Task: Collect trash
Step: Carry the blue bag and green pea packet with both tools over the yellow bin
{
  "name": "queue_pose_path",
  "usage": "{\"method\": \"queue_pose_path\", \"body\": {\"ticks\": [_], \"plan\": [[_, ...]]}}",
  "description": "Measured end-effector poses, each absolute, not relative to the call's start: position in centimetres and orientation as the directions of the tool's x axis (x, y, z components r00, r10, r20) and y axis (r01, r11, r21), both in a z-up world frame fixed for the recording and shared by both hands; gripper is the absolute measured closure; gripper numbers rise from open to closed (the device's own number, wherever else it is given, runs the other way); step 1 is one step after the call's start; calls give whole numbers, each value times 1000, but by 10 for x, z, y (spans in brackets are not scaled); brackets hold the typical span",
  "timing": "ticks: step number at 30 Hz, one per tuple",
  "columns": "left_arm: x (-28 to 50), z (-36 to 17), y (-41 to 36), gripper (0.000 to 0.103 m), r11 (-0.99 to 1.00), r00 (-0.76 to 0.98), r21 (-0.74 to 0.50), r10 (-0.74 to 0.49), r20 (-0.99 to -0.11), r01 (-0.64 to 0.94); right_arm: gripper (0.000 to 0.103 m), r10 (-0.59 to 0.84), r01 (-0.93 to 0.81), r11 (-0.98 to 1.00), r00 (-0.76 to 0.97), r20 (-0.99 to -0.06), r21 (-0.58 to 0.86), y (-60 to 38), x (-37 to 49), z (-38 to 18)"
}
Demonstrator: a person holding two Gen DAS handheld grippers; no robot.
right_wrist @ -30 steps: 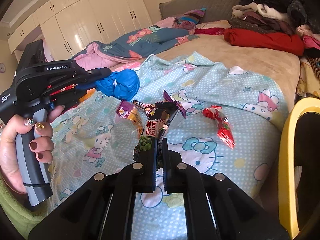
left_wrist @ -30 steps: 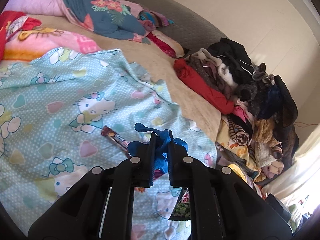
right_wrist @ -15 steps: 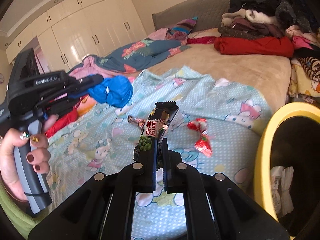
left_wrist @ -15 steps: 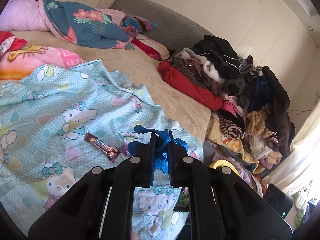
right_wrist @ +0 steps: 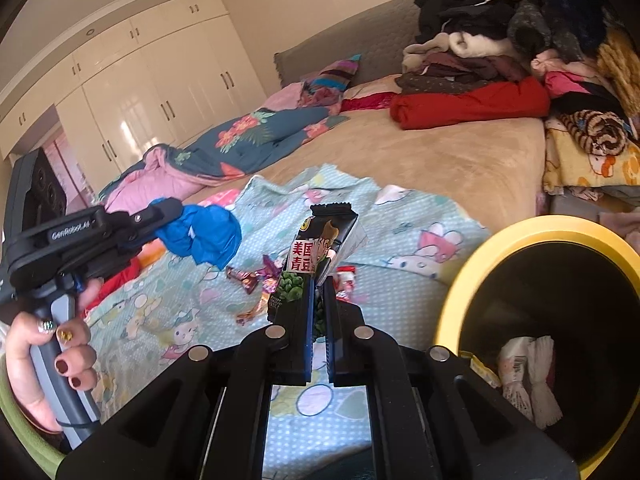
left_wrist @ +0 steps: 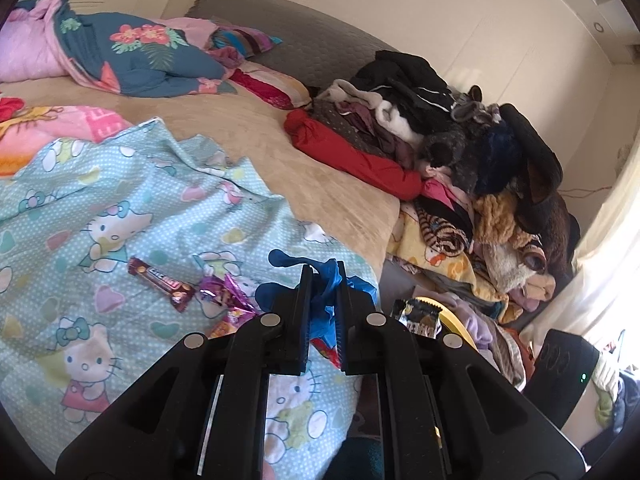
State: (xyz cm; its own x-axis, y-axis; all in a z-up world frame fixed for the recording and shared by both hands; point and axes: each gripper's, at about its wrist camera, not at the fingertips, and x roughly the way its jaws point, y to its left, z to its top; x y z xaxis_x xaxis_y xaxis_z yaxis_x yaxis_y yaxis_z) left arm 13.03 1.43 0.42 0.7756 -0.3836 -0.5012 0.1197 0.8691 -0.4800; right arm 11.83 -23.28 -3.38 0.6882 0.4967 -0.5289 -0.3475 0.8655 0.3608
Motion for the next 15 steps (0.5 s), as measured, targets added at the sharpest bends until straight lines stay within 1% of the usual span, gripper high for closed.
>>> {"method": "queue_pose_path", "body": {"ticks": [15], "plan": [[124,8,-18,97,871,750,-453,-426,-505,190,98,448,-282,885,733,-512,370,-270,118,-26]]}}
